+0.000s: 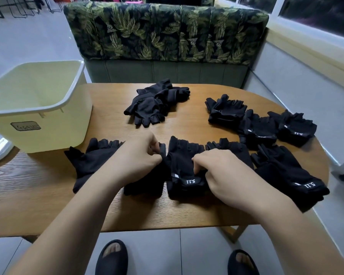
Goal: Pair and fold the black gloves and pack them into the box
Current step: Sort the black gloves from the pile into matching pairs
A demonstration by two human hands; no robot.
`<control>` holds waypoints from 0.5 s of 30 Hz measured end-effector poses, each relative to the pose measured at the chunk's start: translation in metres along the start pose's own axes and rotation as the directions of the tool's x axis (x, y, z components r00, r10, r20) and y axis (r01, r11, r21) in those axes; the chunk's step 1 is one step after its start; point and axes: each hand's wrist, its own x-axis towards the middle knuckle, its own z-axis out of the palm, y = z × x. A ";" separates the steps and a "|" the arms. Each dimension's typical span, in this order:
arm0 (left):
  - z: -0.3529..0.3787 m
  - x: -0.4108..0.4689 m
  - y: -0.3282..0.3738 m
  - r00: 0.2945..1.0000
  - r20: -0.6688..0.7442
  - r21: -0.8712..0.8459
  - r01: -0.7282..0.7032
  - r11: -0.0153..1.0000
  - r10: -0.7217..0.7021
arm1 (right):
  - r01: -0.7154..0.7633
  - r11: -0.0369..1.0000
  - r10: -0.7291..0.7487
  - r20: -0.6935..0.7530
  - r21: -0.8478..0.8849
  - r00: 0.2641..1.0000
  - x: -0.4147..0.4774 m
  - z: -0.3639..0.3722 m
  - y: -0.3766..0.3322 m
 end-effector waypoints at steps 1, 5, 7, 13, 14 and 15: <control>-0.001 -0.001 -0.001 1.000 -0.007 0.036 -0.004 0.999 0.005 | -0.013 1.000 0.014 0.010 -0.020 1.000 0.000 0.001 -0.001; -0.004 0.000 -0.003 0.982 -0.145 0.117 -0.106 0.987 0.123 | -0.011 1.000 0.012 -0.102 0.012 0.995 -0.001 -0.002 -0.011; -0.006 0.000 0.001 0.949 -0.215 0.075 -0.218 0.973 0.229 | 0.016 0.997 -0.010 -0.085 0.070 0.996 -0.004 -0.004 -0.020; -0.002 -0.001 0.000 0.944 -0.138 0.055 -0.295 0.954 0.300 | -0.004 1.000 0.009 0.171 -0.027 0.985 -0.002 0.013 -0.030; -0.002 0.000 -0.001 0.948 -0.138 0.053 -0.284 0.957 0.288 | -0.010 0.999 0.016 0.184 -0.037 0.983 0.000 0.015 -0.031; -0.002 0.001 -0.001 0.951 -0.143 0.048 -0.271 0.961 0.276 | -0.014 0.999 0.023 0.191 -0.046 0.981 0.002 0.017 -0.032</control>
